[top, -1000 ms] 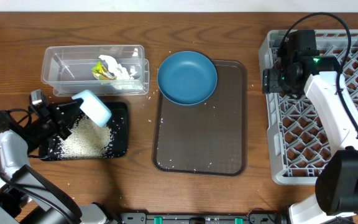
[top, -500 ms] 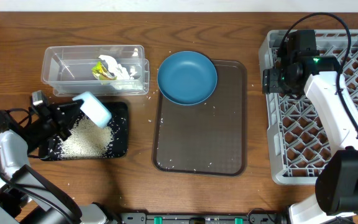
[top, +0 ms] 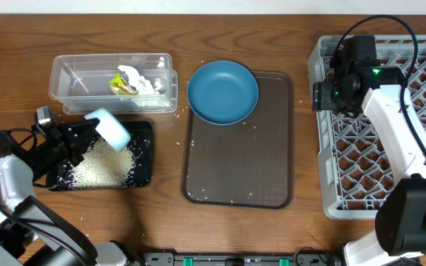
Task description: Sort waste into correct bins and load items into the dishwasher rack
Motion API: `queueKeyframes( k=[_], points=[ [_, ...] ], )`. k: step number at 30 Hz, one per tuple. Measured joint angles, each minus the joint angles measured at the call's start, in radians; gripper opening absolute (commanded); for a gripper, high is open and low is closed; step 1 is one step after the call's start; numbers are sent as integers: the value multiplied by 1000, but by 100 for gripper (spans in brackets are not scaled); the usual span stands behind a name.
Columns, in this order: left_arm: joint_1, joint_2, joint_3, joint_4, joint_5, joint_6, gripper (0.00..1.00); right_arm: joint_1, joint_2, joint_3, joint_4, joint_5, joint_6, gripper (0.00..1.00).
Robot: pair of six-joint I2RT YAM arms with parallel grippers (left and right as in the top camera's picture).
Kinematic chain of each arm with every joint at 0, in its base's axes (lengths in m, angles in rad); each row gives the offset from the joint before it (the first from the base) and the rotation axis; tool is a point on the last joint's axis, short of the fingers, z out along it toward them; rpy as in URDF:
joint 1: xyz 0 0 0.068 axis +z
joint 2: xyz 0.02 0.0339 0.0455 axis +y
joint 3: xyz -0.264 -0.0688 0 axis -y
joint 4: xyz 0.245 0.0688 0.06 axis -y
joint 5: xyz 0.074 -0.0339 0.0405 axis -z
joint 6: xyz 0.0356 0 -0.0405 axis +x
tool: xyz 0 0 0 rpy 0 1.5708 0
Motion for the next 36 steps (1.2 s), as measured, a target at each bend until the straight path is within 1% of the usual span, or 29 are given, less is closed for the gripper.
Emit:
queueKeyframes(
  k=[2,6,10,14,18,21,28,33,36],
  points=[
    [0,0,0,-2,-6,-3,6,0,0,0,0,0,0,77],
    [0,0,0,3,39,7,6,0,0,0,0,0,0,77],
    [0,0,0,21,18,-4,6,0,0,0,0,0,0,77],
    [0,0,0,24,47,0,6,0,0,0,-6,0,0,77],
    [4,0,-1,23,-23,-20,6,0,0,0,-6,0,0,77],
    [4,0,-1,23,5,9,6,0,0,0,-9,0,0,77],
    [6,0,-1,30,-53,-5,6,0,0,0,-9,0,0,77],
    [3,-1,-1,28,-15,3,6,0,0,0,-8,0,0,77],
    [-21,-11,-1,28,-4,14,6,0,0,0,-8,0,0,77]
  ],
)
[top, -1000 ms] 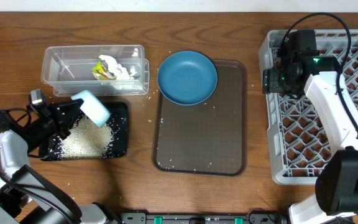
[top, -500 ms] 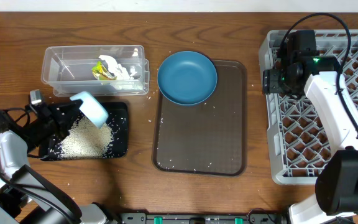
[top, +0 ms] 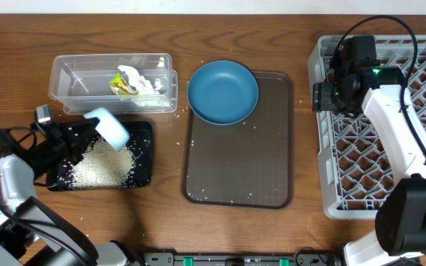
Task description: Sort waste into correct bins and load items into the dishwasher rack
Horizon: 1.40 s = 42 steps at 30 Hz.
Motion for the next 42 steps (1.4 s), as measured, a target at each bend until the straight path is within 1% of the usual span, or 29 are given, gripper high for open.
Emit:
queueKeyframes(
  k=[3,6,10,13,17,20,22,26,30,33,36,39,42],
  points=[
    [-75,-42,0,0,-36,11,6,0,0,0,0,0,0,77],
    [-196,-113,0,8,-121,14,6,0,0,0,0,0,0,77],
    [-407,-196,0,28,-305,14,6,0,0,0,0,0,0,77],
    [-569,-225,0,47,-457,13,6,0,0,0,0,0,0,77],
    [-795,-220,0,92,-668,13,6,0,0,0,0,0,0,77],
    [-940,-198,0,129,-786,14,6,0,0,0,0,0,0,77],
    [-1021,-172,0,172,-834,13,6,0,0,0,1,0,0,77],
    [-1165,-102,0,281,-885,8,6,0,0,0,1,0,0,78],
    [-1264,-36,0,396,-905,-24,7,0,0,1,0,0,0,78],
    [-1317,6,0,470,-914,-50,22,0,0,1,0,0,0,78],
    [-1341,14,0,515,-916,-68,35,0,0,1,0,0,0,80],
    [-1339,13,0,531,-916,-75,38,0,0,2,0,-4,1,82],
    [-1317,5,0,518,-916,-77,43,0,0,1,0,-24,1,84]
  ],
)
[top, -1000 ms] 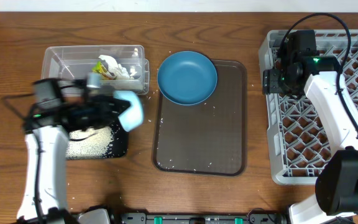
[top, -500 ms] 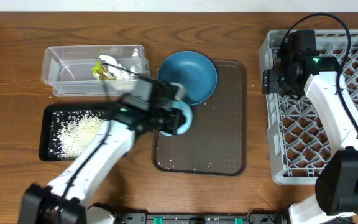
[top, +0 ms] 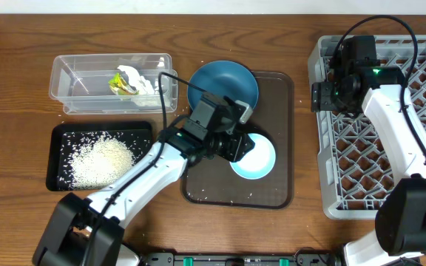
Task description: Sort waste into correct bins and load items into the dishwasher rack
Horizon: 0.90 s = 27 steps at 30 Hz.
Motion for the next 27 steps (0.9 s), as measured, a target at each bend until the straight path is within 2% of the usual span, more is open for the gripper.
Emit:
queueKeyframes(
  k=[8,13,18,21,27],
  points=[
    [194,-148,0,-172,-2,-11,52,3,0,0,-14,-170,-79,78],
    [347,-252,0,-285,-5,-12,54,36,0,0,-43,-243,-165,72],
    [460,-306,0,-319,-4,-12,54,122,0,-15,-45,-273,-210,67],
    [507,-307,0,-323,-4,-12,54,172,5,-34,-44,-280,-219,59],
    [560,-307,0,-336,-4,-12,54,252,71,-84,-42,-275,-201,58]
  ],
)
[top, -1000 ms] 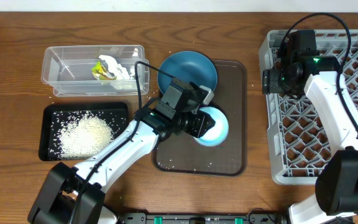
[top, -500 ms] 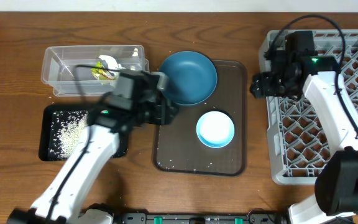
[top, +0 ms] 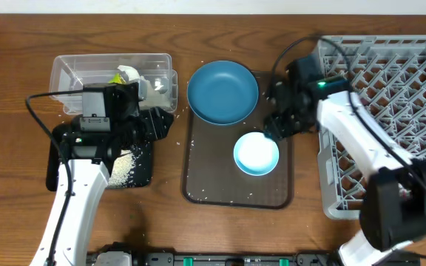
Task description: Sort waste into correct bins and load items into the dishwasher rack
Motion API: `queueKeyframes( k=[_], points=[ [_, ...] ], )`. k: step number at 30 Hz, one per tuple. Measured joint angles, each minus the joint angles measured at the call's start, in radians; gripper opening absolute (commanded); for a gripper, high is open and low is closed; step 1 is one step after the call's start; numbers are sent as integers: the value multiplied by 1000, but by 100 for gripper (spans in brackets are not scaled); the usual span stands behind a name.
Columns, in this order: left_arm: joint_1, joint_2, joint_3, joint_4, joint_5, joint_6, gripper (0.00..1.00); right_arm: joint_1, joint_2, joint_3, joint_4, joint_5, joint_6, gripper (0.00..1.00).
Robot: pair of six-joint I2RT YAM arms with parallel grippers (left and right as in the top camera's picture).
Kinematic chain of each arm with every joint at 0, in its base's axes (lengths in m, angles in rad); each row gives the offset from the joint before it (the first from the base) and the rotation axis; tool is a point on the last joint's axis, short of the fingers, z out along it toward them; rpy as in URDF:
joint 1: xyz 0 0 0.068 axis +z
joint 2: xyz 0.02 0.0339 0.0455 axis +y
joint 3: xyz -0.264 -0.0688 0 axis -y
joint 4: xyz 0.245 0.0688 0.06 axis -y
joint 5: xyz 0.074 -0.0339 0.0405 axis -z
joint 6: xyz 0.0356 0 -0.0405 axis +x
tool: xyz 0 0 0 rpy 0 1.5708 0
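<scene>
A small light-blue bowl (top: 256, 154) sits upright and empty on the brown tray (top: 220, 177). Behind it a larger blue plate (top: 222, 91) lies over the tray's far left corner. My right gripper (top: 272, 131) reaches in from the rack side and hangs open just by the bowl's far right rim, holding nothing. My left gripper (top: 161, 123) is open and empty between the black tray (top: 145, 168) of rice and the clear bin (top: 76, 81). The grey dishwasher rack (top: 346, 185) stands at the right.
The clear bin holds crumpled yellow-and-white waste (top: 128, 75). Loose rice grains dot the brown tray and the wood beside it. A pale cup rests in the rack's far right edge. My left arm covers much of the black tray.
The left gripper has let go of the light-blue bowl, which now sits on the brown tray, and is back by the black tray. The right gripper has moved from the rack to the bowl's rim.
At first my left gripper held the light-blue bowl tipped over the black tray, rice lying below, while the right arm waited at the rack. Then the left gripper had the bowl on the brown tray. Now the bowl stands free there and the right gripper is beside it.
</scene>
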Motion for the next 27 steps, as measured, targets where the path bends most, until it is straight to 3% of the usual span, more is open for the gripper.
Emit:
queueKeyframes(
  k=[6,9,13,16,27],
  points=[
    [5,0,0,-21,-5,0,54,15,91,-14,-14,45,46,37],
    [5,0,0,-30,-23,0,54,15,114,-14,-14,56,66,33],
    [5,0,0,-34,-34,0,54,15,116,-14,-13,63,72,10],
    [5,0,0,-35,-41,0,55,15,116,-14,-12,65,84,2],
    [5,0,0,-38,-45,0,55,15,116,-14,-4,67,93,1]
  ],
)
